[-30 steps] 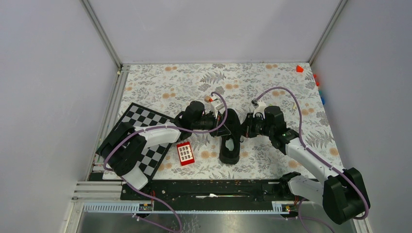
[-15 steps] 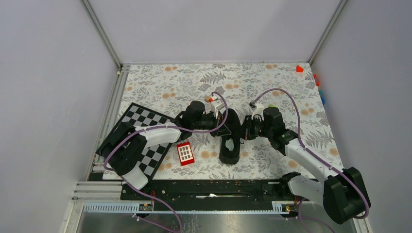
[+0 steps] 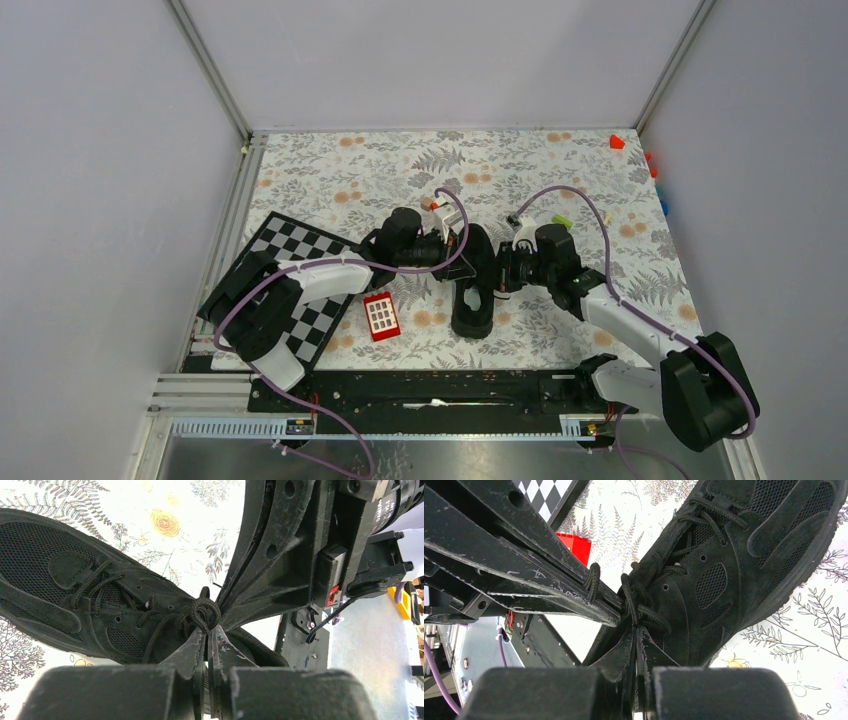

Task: Tie the shoes
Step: Cross the shoelace with the shoelace.

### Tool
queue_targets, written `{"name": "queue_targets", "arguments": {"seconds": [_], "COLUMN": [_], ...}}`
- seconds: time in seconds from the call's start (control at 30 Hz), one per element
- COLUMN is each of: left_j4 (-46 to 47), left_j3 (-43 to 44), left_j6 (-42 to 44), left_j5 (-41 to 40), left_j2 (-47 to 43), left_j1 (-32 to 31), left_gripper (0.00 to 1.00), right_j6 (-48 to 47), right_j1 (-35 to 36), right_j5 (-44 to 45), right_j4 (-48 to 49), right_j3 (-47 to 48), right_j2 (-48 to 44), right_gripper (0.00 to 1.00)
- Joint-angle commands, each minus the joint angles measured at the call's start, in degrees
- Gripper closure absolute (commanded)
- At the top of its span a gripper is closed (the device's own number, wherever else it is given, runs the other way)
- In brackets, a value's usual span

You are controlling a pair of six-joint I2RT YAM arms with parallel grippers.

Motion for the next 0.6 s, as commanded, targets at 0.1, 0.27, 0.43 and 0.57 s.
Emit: {"name": "queue_targets", "arguments": {"seconds": [0.1, 0.27, 0.43, 0.57], "left_j4": [3.9, 3.8, 3.8, 3.7], "left_j3": [0.3, 0.2, 0.1, 0.1], "left_j6": [0.0, 0.1, 0.2, 0.3], "left_j5": [-0.7, -0.4, -0.4, -0.3], "left_j2": [-0.7, -0.7, -0.9, -1.0], "left_j1": [0.4, 0.4, 0.4, 0.4], "left_gripper": [1.0, 1.0, 1.0, 1.0], "right_j6": [-0.4, -1.6, -1.8, -1.9], "right_j1": [0.6, 0.6, 0.6, 0.6], "right_j5": [2.3, 4.5, 6.1, 6.6], "right_j4": [-0.3, -3.4, -4.1, -4.8], "right_j3": [0.9, 1.7, 1.7, 2.1], "right_j2": [-3.0, -4.6, -6.0, -6.2], "right_gripper": [0.83, 0.73, 0.62, 0.53]}}
